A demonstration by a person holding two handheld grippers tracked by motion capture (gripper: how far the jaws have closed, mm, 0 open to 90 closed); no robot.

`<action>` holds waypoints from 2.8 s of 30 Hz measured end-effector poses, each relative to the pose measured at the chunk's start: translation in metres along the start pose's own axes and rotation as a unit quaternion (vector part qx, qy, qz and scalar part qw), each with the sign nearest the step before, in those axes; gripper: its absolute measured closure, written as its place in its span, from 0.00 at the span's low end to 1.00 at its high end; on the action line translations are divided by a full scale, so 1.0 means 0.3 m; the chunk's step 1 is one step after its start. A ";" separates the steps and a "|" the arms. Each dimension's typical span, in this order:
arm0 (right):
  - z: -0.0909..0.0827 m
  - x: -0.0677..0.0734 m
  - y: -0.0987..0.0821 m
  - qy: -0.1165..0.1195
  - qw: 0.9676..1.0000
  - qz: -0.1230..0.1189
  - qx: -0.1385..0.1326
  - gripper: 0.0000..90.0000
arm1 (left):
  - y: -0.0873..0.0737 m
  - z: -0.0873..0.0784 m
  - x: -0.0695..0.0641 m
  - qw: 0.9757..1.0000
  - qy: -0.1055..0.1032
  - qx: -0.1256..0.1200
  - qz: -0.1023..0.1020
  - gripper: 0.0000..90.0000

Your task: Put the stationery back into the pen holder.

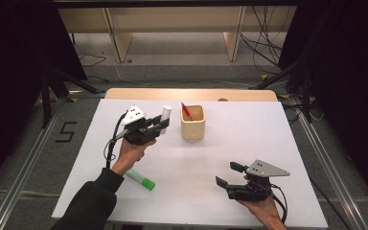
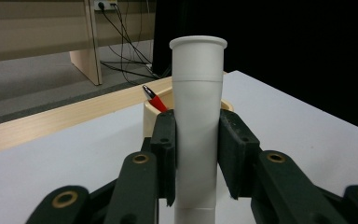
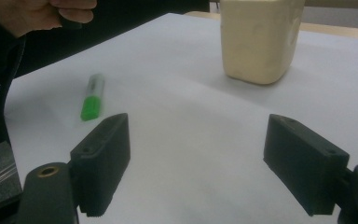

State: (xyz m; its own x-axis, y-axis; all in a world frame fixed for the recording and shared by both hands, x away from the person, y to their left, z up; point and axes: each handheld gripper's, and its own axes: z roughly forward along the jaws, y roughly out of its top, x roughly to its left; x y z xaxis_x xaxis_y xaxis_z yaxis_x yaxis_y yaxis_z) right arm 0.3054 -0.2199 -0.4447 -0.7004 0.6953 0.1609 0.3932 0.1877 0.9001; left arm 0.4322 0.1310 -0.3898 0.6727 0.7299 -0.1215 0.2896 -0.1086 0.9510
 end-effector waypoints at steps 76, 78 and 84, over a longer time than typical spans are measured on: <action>0.000 0.003 -0.002 0.012 1.000 -0.002 -0.001 0.26 | 0.060 0.381 -0.036 0.999 0.022 0.027 -0.012 0.77; 0.000 0.003 -0.001 0.012 1.000 -0.002 -0.001 0.26 | 0.060 0.384 -0.033 0.999 0.022 0.026 -0.017 0.77; 0.000 0.003 -0.001 0.012 1.000 -0.002 -0.001 0.26 | 0.054 0.392 -0.031 0.999 0.027 0.031 -0.013 0.77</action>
State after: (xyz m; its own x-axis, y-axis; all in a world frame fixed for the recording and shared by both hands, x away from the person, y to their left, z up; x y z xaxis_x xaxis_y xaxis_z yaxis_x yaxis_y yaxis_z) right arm 0.3045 -0.2194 -0.4449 -0.7157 0.6781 0.1675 0.3897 0.1887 0.9014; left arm 0.5106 0.0432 -0.4067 0.6279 0.7675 -0.1288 0.3497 -0.1303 0.9278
